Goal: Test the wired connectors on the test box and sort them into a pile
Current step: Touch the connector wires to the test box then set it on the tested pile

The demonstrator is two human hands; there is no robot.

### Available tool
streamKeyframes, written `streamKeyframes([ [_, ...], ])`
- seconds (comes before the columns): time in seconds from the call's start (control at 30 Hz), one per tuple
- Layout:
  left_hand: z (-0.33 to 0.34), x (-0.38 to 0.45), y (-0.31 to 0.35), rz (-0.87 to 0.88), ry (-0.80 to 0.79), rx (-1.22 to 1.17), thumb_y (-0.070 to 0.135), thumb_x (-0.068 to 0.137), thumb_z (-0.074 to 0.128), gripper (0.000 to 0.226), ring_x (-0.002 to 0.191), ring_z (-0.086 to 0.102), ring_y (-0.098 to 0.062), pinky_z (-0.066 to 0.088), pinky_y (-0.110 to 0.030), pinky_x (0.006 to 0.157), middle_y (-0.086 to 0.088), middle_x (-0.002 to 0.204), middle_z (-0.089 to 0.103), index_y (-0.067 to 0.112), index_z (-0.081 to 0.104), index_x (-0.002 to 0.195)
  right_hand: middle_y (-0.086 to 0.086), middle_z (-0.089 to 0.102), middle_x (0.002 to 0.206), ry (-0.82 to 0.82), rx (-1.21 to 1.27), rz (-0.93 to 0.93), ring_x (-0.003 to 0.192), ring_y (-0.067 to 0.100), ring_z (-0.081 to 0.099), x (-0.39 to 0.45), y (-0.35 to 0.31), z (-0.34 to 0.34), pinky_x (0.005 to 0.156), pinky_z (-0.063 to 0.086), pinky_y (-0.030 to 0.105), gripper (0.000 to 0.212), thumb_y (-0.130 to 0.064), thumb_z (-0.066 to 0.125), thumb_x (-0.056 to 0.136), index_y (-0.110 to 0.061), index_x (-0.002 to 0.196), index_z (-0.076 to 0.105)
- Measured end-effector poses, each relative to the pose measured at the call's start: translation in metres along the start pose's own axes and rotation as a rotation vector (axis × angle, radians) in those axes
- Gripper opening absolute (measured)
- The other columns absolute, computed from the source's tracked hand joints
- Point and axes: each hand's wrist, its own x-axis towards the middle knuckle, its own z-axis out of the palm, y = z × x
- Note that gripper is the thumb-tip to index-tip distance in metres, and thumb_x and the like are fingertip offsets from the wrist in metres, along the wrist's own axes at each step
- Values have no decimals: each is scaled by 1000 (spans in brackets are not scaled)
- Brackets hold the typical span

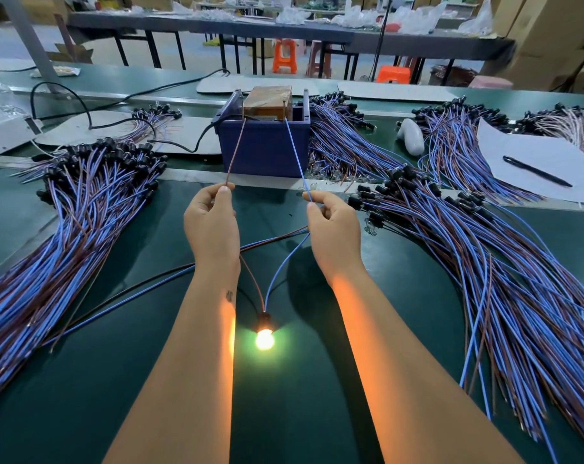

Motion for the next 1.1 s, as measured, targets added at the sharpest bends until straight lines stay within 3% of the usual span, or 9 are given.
streamKeyframes([
  [0.2,7,-6,2,14,-134,50,16,95,58,19,51,48,5,41,-6,56,20,55,58,24,73,87,-19,48,52,0,-69,-112,52,3,41,-7,-4,8,57,33,18,28,-13,49,97,-20,120,64],
  [0.3,14,-13,3,-24,-304,72,18,96,58,19,45,45,3,37,-8,48,19,48,51,23,74,88,-14,46,57,-33,-93,-245,56,5,45,-13,-8,14,59,37,20,33,-12,55,96,-21,129,56],
  [0.43,18,-18,5,-94,-415,26,21,96,55,36,45,39,-5,33,-17,43,9,54,49,25,71,64,-18,54,56,-106,-76,-276,53,7,49,-17,-9,17,55,36,23,13,-12,59,94,-22,101,55],
  [0.57,16,-20,10,-174,-450,-124,18,99,54,52,36,44,-5,37,-14,40,10,45,47,22,66,49,1,63,71,-131,180,-172,65,18,59,-16,-11,16,60,52,36,20,-7,51,96,-24,92,61],
  [0.73,14,-12,11,-266,-327,-310,15,100,54,25,41,39,-7,37,-16,43,4,53,46,19,63,76,-4,59,77,-260,-45,-232,65,15,56,-17,-6,17,73,55,39,59,-1,62,86,-44,125,54],
  [0.8,11,-7,10,-313,-248,-384,14,100,53,21,36,34,-2,32,-14,37,9,48,44,18,53,79,-8,56,82,-278,-34,-239,64,18,51,-16,-6,15,71,54,31,70,-9,70,83,-49,135,47],
  [0.87,6,-3,10,-356,-187,-496,15,101,52,23,38,38,-2,33,-15,38,10,49,47,18,48,79,-6,55,84,-321,65,-202,60,18,40,-15,-7,14,63,46,21,64,-20,74,84,-50,134,49],
  [0.93,4,-1,10,-379,-153,-580,14,101,52,20,42,45,-1,38,-14,41,8,53,55,17,48,82,-4,53,82,-355,181,-151,60,20,36,-16,-10,14,60,42,24,48,-25,70,89,-45,131,56],
  [1.1,7,-9,8,-331,-183,-565,10,99,54,17,51,60,-2,48,-13,47,3,66,70,18,53,85,-2,64,87,-339,457,-52,64,16,58,-16,-15,8,68,50,25,33,-14,46,103,-30,130,58],
])
